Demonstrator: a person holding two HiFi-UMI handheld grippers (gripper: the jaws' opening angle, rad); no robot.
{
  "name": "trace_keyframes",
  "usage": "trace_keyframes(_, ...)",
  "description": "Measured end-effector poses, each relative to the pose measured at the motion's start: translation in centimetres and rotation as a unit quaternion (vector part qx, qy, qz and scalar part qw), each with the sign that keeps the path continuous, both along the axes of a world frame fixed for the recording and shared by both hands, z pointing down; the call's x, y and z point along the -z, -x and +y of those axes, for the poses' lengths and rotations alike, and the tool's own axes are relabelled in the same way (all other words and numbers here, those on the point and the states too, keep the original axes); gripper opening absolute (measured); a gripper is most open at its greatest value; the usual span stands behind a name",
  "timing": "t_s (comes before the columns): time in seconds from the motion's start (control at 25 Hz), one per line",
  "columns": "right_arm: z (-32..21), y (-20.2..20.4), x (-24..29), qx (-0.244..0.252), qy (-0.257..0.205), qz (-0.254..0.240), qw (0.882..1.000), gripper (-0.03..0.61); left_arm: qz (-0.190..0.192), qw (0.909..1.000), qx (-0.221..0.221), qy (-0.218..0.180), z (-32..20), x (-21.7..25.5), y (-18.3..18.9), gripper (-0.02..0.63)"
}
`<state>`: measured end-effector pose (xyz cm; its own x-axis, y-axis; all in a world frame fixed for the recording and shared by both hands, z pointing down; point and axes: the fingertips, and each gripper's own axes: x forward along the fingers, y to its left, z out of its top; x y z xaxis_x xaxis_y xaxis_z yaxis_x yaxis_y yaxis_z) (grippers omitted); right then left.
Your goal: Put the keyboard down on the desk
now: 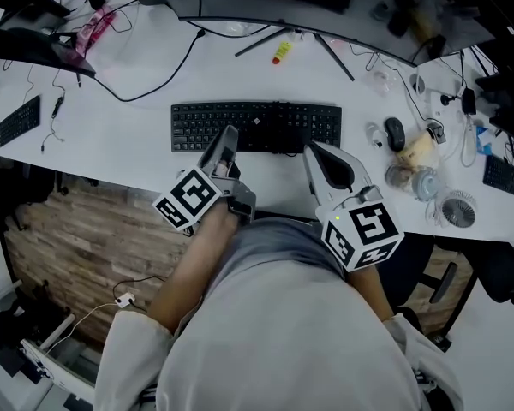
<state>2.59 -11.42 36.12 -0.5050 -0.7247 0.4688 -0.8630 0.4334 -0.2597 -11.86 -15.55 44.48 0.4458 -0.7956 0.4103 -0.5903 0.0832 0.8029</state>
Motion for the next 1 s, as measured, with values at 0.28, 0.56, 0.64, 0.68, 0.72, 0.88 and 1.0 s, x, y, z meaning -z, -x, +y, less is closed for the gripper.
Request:
trace_keyframes(0.28,-0.1,-1.6,0.5,-0.018,-0.014,-0.006,1.0,-0.005,-0.137,0.9825,-0.035,-0.121,-0.3,5.1,0.6,0.0)
trace_keyframes(0.56,-0.4,-2.9,1.6,-0.018,-0.037,-0.006,0.999,-0.003,-0.259,0.9356,-0.073,-0.229,0.5,10.4,-0.4,0.0)
trace_keyframes(0.64,-0.5,-3.3,1.9,-0.014,-0.044,-0.001,0.999,-0.003,-0.281,0.924,-0.084,-0.245,0.8,11.5,-0.8,0.0)
trace_keyframes(0.68,-0.5,-3.5,2.1,-0.012,-0.047,0.001,0.999,-0.003,-0.289,0.9195,-0.089,-0.251,1.0,12.0,-0.9,0.0)
trace_keyframes(0.72,-0.5,-3.7,2.2,-0.01,-0.049,0.002,0.999,-0.003,-0.296,0.9158,-0.092,-0.255,1.1,12.3,-1.0,0.0)
trace_keyframes(0.88,-0.3,-4.4,2.4,0.001,-0.049,0.004,0.999,-0.003,-0.317,0.9066,-0.092,-0.263,1.7,13.2,-0.7,0.0)
trace_keyframes(1.0,0.1,-4.6,2.3,0.011,-0.045,0.002,0.999,-0.003,-0.318,0.9064,-0.094,-0.262,2.1,13.5,-0.4,0.0)
